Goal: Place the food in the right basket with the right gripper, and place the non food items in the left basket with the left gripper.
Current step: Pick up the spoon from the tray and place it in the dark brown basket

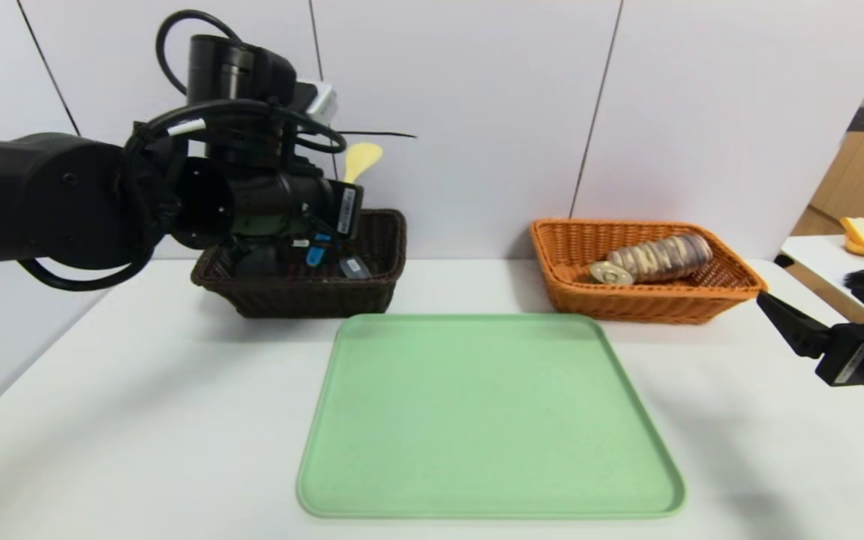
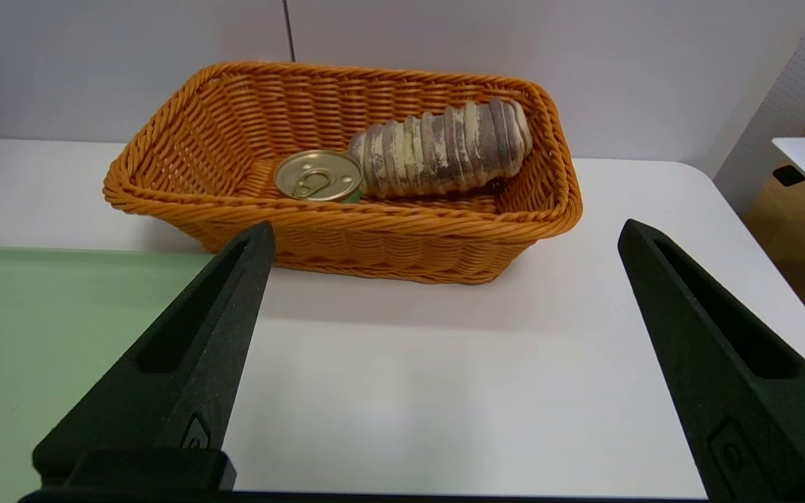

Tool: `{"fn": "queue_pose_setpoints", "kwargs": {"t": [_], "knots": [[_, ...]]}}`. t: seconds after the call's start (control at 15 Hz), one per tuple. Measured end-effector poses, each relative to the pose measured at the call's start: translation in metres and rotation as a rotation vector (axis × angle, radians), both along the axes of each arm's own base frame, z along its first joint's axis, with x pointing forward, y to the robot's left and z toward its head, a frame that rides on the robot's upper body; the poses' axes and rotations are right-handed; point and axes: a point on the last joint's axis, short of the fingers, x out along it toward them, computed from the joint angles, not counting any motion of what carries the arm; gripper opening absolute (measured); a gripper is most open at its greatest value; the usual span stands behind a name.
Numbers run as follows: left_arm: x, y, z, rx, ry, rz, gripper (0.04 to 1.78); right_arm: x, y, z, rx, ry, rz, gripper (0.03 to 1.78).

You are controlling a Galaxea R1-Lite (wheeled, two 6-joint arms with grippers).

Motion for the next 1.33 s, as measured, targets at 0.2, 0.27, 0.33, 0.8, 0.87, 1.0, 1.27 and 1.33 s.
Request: {"fn": "queue_pose_setpoints", "kwargs": {"t": [0.2,0.27,0.33,0.8,0.87,1.0,1.27,1.33], "knots": [[0.033,0.033,-0.004,0.022,-0.014,0.074,0.16,0.000,0.000,-0.005,0.000,0.010,0.001,1.69],[0.044,0.040,-0.007,0.025,-0.010,0.095,0.16,-0.001,0.000,-0.007,0.001,0.018,0.001,1.69],[0.054,0.045,-0.012,0.030,-0.003,0.116,0.16,-0.002,0.000,-0.009,0.002,0.024,0.001,1.69],[0.106,0.052,-0.062,0.105,0.019,0.150,0.16,-0.008,0.000,-0.016,0.026,0.040,0.000,1.69],[0.111,0.051,-0.066,0.105,0.005,0.151,0.16,-0.008,0.000,-0.016,0.025,0.041,0.001,1.69],[0.117,0.049,-0.074,0.105,0.004,0.151,0.16,-0.008,0.000,-0.017,0.026,0.042,0.001,1.69],[0.121,0.049,-0.086,0.115,0.029,0.151,0.16,-0.008,0.000,-0.017,0.025,0.042,0.001,1.69],[0.121,0.048,-0.087,0.120,0.033,0.150,0.16,-0.008,0.000,-0.017,0.026,0.043,0.002,1.69]]}}
